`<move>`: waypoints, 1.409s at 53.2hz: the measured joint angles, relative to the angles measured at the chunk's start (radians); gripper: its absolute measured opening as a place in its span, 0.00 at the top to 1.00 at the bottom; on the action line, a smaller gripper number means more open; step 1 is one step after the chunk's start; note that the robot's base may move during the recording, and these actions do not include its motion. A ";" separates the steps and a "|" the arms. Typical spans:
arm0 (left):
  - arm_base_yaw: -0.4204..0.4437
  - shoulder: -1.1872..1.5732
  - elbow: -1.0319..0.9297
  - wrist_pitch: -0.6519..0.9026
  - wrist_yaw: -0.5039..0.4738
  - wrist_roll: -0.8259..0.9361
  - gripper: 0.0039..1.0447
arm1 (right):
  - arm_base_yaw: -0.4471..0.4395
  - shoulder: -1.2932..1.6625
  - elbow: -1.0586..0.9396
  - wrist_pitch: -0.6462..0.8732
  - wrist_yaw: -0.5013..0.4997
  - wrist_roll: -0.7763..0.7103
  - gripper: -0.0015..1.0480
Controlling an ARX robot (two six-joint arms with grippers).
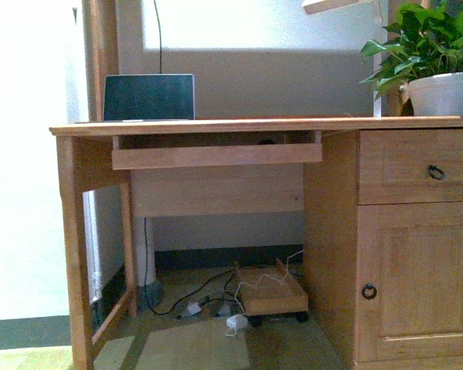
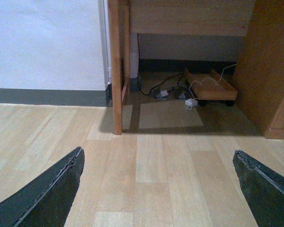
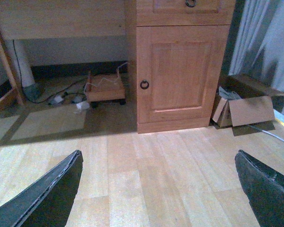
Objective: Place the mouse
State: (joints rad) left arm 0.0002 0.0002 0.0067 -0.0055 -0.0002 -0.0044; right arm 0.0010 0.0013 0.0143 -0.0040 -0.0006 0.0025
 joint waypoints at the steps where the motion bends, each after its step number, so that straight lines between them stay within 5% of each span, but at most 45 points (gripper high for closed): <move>1: 0.000 0.000 0.000 0.000 0.000 0.000 0.07 | 0.000 0.000 0.000 0.000 0.000 0.000 0.07; 75: 0.000 0.000 0.000 0.000 0.000 0.000 0.07 | 0.000 0.000 0.000 0.000 0.000 0.000 0.07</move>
State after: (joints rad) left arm 0.0002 -0.0002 0.0067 -0.0055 -0.0002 -0.0044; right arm 0.0010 0.0013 0.0143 -0.0040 -0.0006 0.0025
